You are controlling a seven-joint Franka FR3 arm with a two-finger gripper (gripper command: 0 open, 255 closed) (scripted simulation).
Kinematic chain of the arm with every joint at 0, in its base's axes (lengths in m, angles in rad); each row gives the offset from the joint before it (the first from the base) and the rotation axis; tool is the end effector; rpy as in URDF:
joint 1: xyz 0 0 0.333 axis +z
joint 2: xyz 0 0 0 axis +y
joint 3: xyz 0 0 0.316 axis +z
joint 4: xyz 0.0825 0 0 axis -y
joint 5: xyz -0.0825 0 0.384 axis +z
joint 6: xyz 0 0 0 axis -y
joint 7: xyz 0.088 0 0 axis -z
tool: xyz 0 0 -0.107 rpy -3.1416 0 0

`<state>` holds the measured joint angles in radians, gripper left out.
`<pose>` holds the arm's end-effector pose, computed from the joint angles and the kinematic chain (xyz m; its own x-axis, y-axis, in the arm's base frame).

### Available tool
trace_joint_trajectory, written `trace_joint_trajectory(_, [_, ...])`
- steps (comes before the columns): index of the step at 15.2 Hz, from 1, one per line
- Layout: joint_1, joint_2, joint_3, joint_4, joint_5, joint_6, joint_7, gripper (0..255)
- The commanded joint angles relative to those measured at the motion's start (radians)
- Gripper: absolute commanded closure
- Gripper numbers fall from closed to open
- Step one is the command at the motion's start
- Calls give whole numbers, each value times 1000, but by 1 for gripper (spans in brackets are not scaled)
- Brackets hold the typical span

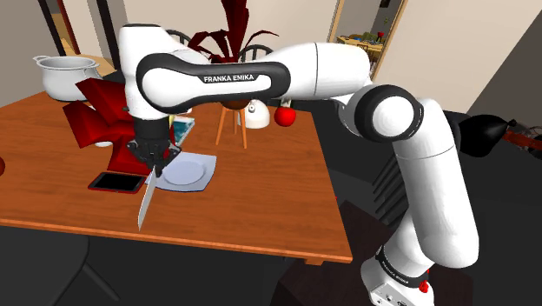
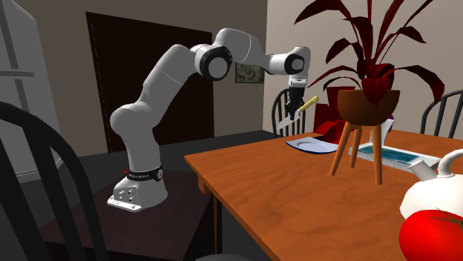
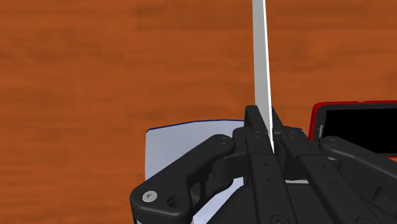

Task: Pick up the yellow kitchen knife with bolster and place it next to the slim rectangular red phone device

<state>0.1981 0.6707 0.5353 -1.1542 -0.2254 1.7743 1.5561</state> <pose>0.6222 0.3852 0.4436 0.6322 -0.7683 -0.1001 -0.7738 -0.6326 -0.0312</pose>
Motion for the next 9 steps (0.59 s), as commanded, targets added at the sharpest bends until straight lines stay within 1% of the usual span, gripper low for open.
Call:
trace_joint_trajectory(1, [5, 12, -3, -3, -5, 15, 4, 255])
trace_joint_trajectory(9, [-8, 25, -9, -93, -13, 114, 7, 255])
